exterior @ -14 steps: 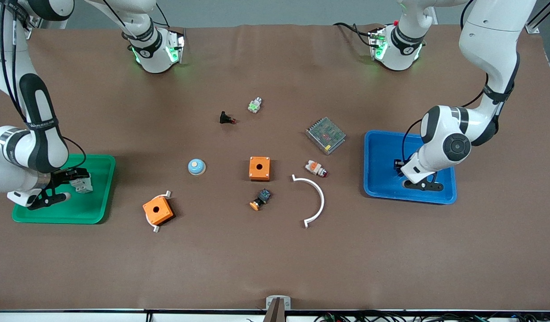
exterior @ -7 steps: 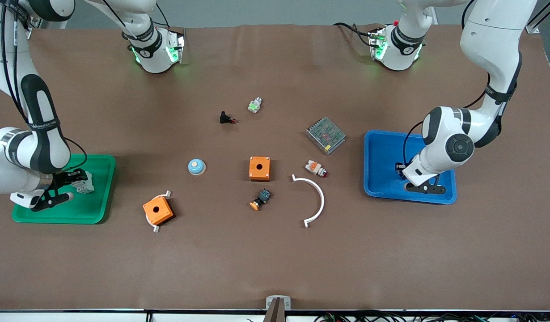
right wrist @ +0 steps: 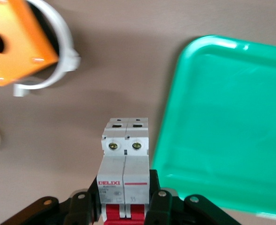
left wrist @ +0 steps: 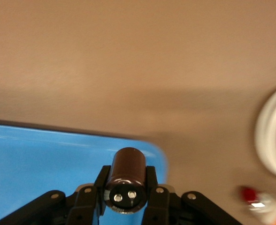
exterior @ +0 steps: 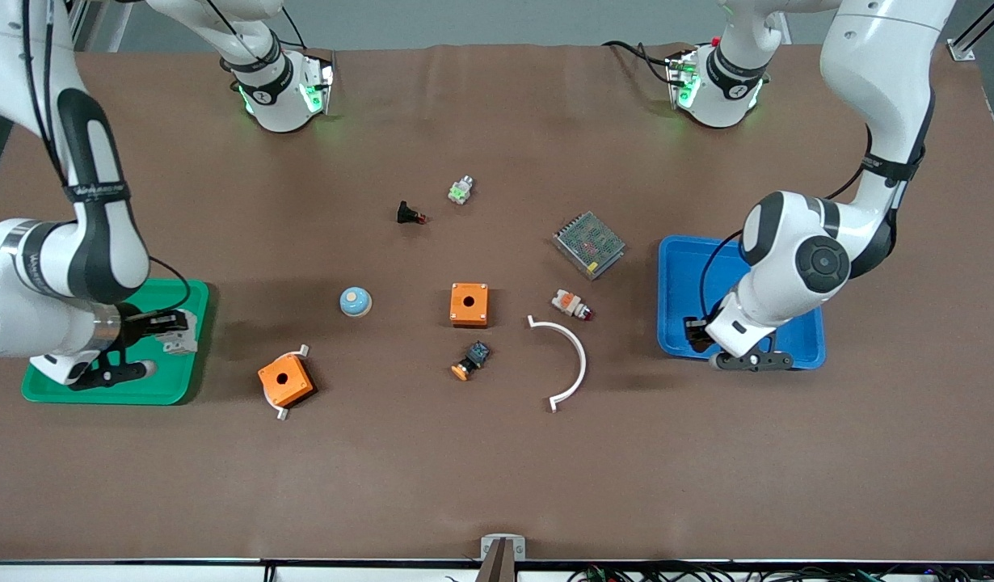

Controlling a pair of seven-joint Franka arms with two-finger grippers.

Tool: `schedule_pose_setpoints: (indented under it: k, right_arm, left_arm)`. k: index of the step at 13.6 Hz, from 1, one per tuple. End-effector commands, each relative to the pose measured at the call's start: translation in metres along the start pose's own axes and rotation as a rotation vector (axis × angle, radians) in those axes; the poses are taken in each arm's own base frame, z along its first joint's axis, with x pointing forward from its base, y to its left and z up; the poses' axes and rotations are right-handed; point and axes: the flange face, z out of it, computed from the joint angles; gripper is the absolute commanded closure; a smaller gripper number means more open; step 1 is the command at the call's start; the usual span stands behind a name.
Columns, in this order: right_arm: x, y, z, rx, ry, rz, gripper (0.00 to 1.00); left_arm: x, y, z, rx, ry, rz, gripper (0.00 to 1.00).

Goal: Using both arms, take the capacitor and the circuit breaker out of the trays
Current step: 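Carry the breaker and capacitor with both grippers toward the table middle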

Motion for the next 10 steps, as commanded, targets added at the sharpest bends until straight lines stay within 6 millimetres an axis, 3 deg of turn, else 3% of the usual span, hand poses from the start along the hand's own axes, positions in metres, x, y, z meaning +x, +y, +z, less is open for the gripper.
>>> schedule_pose_setpoints:
  k: [1, 4, 6, 8, 10]
  right_arm:
    - [0.002, -0.057, -0.021, -0.007, -0.029, 0.118, 0.99]
    - [0.007, -0.135, -0.013, -0.04, -0.038, 0.228, 1.0]
    - [0.007, -0.191, -0.011, -0.025, -0.032, 0.302, 1.0]
    - [0.008, -0.224, -0.009, -0.001, -0.021, 0.356, 1.0]
    - [0.014, -0.255, 0.006, 0.021, -0.006, 0.391, 1.0]
  left_arm:
    - [0.012, 0.069, -0.007, -0.04, -0.014, -0.087, 0.88]
    - [0.004, 0.151, 0.01, -0.067, -0.017, -0.175, 0.88]
    - [-0.001, 0.193, 0.028, -0.081, -0.024, -0.228, 0.87]
    - [-0.011, 0.225, 0.049, -0.088, -0.039, -0.262, 0.87]
    - [-0.022, 0.245, 0.07, -0.079, -0.048, -0.298, 0.86]
